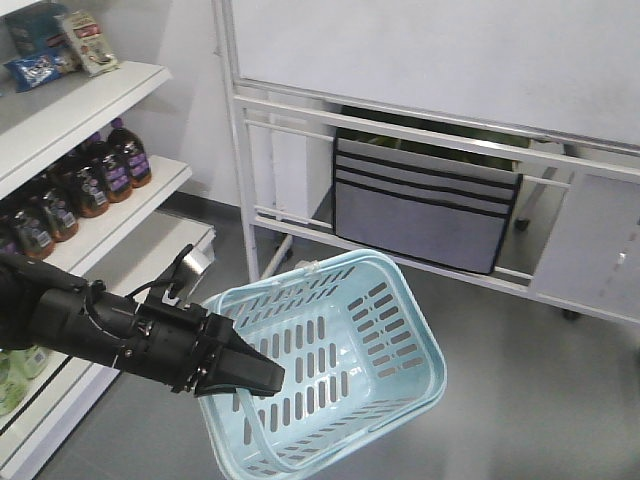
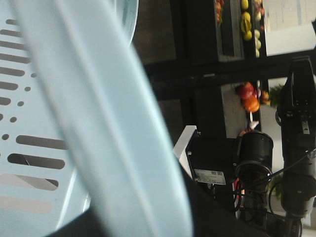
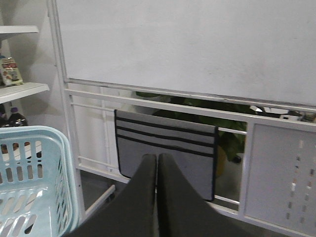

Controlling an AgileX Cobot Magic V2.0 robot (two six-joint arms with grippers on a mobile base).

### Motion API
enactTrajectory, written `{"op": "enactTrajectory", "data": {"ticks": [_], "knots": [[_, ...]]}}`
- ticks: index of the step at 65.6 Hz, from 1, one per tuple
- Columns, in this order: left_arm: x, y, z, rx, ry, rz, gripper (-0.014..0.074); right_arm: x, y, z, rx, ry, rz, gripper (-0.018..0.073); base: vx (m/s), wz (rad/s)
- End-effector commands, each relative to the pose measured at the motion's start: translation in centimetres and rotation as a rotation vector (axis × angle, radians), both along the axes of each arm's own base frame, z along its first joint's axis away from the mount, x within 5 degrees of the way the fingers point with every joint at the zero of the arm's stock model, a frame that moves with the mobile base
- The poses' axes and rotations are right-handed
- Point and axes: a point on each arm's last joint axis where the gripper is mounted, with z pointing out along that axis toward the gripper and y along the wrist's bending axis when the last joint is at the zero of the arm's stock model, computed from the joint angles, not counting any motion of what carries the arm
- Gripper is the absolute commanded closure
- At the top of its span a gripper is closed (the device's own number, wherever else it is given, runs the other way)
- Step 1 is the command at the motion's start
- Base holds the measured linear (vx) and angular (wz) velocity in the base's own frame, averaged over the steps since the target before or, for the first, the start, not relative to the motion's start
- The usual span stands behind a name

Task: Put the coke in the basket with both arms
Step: 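Drive toward the shelf with the Coca-Cola bottle, basket held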

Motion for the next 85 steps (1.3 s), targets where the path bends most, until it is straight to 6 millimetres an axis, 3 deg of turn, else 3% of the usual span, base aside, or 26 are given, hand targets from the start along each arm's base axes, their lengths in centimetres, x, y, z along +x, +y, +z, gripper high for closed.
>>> {"op": "enactTrajectory", "data": {"ticks": [1, 85], "knots": [[-0.31, -0.44, 2.69, -0.119, -0.044, -0.021, 0.0602, -0.10, 0.03, 0.37, -0.001, -0.076, 0.002, 0.0568, 0.15, 0.50], [-0.29, -0.43, 2.67, -0.117, -0.045, -0.019, 0.0602, -0.10, 0.03, 0.37, -0.001, -0.076, 0.002, 0.0568, 0.13, 0.50]]}}
